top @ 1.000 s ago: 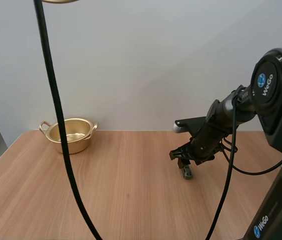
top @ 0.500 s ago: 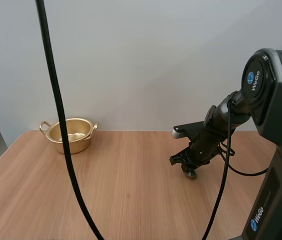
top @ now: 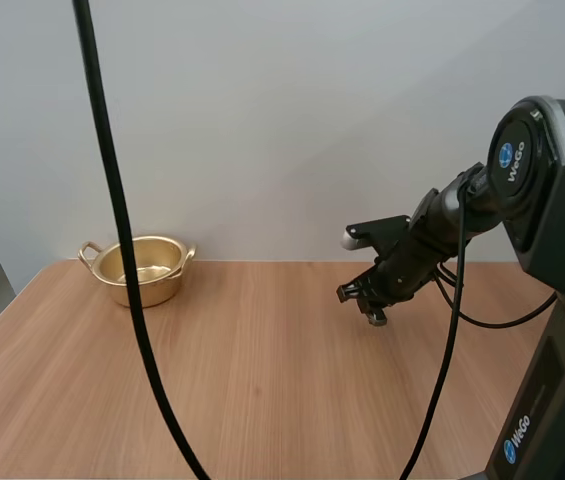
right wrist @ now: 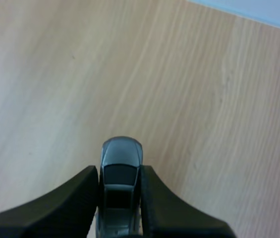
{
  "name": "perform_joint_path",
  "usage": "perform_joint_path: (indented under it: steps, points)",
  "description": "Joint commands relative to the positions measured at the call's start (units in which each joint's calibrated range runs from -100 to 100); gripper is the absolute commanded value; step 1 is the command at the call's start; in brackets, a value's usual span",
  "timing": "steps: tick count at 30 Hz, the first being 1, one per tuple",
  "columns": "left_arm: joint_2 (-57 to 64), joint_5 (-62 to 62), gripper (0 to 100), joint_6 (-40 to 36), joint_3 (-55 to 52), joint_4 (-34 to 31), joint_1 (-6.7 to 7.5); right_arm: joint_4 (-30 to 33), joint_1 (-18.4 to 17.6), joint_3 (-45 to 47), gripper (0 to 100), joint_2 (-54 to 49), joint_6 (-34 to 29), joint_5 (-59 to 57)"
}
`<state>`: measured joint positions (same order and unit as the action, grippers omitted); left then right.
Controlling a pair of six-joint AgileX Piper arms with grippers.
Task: Open the pot, put the car inside, and close it
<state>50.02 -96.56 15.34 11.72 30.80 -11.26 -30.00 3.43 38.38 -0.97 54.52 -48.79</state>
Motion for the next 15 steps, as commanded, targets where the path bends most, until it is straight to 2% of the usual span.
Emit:
perform_joint_path:
  steps: [1,4,8,11,15]
  points:
    - [0.2,0.1,0,0.0,0.0,2.6,-0.05,-6.8,-0.3,-5.0,0,-0.6,1.8,-14.1]
    - [1.0,0.9,0,0.0,0.0,4.7,-0.05,-12.2,-1.0,-8.2,0,-1.8,3.1,-22.9]
    - [1.7,1.3,0,0.0,0.0,6.3,-0.05,-20.3,-2.8,-8.9,0,-4.5,9.6,-25.2]
    - [1.9,-2.2,0,0.0,0.0,8.3,-0.05,-25.8,-5.4,-9.0,0,-5.2,15.2,-25.8]
    - [2.7,-2.0,0,-0.9,0.0,9.3,-0.05,-28.4,-10.5,-9.5,0,-5.2,18.7,-25.5]
